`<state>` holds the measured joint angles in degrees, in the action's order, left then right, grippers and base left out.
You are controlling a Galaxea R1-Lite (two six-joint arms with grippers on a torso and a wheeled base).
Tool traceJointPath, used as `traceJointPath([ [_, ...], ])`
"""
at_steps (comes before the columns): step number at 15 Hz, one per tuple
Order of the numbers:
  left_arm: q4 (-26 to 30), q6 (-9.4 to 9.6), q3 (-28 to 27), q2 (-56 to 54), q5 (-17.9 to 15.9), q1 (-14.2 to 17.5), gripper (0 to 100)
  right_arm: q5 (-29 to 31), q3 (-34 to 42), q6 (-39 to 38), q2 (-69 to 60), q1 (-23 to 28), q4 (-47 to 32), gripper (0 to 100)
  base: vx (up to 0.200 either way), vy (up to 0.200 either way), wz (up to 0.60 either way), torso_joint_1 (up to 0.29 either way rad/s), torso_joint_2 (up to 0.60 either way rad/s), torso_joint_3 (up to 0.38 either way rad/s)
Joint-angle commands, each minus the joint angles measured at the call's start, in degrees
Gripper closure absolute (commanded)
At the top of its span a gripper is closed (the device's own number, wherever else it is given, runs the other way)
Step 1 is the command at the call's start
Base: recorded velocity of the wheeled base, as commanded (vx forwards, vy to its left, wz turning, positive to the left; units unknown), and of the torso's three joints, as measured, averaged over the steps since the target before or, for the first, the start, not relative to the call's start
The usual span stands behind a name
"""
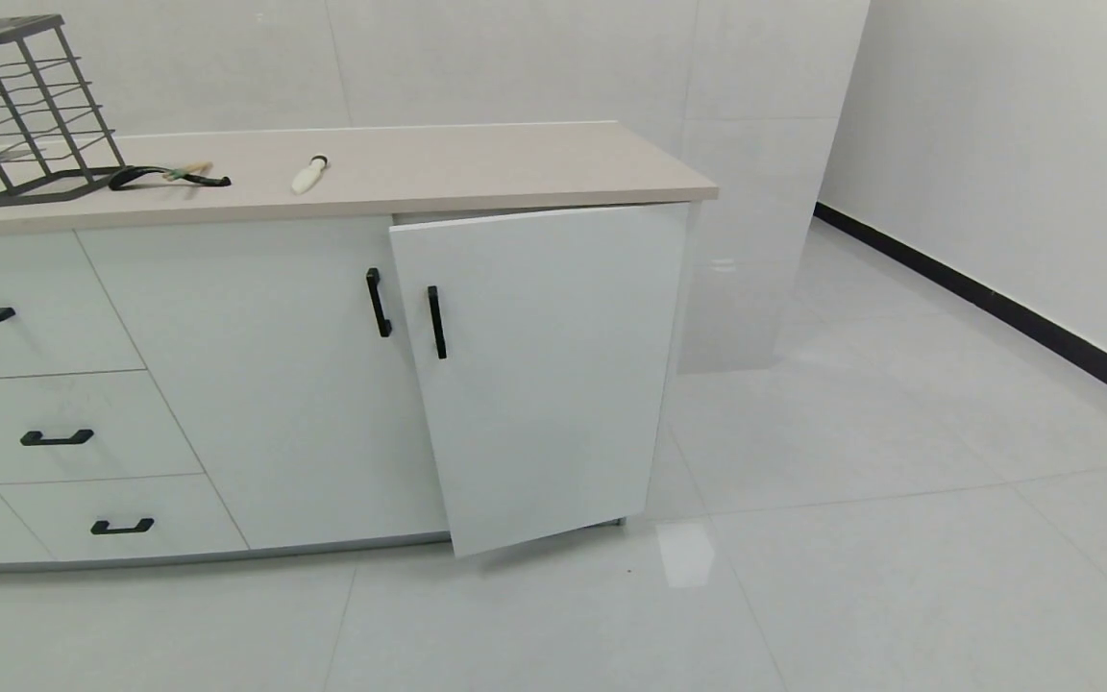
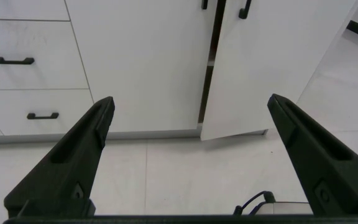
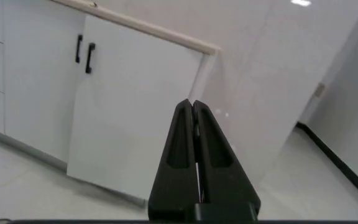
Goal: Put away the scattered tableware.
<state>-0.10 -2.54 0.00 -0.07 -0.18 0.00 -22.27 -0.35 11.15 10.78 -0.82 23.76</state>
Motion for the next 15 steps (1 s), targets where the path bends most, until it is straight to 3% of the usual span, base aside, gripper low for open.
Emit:
traceJointPath([
  [1,0.01,-0.01,0.00,0.07,0.01,0.00,0,4.08,0.35,-0.87,-9.90,1.08,-13.21,100,0.000,0.000,0.00,0.000,0.00,0.000],
  [2,0.01,-0.01,0.00,0.07,0.01,0.00,0,6.89,-0.17,-4.21,-9.90,1.08,-22.97,100,0.000,0.000,0.00,0.000,0.00,0.000],
  [4,0.01,0.07,0.00,0.07,0.09,0.00,0,8.30,-0.53,-10.36,-9.90,1.17,-23.41,100,0.200,0.200,0.00,0.000,0.00,0.005],
  [11,0.01,-0.01,0.00,0.07,0.09,0.00,0,9.09,-0.44,-10.89,-9.90,1.08,-23.06,100,0.200,0.200,0.00,0.002,0.00,0.001],
  [15,0.01,0.07,0.00,0.07,0.09,0.00,0,8.82,-0.17,-11.15,-9.90,1.08,-22.27,100,0.000,0.200,0.00,0.005,0.01,-0.002],
])
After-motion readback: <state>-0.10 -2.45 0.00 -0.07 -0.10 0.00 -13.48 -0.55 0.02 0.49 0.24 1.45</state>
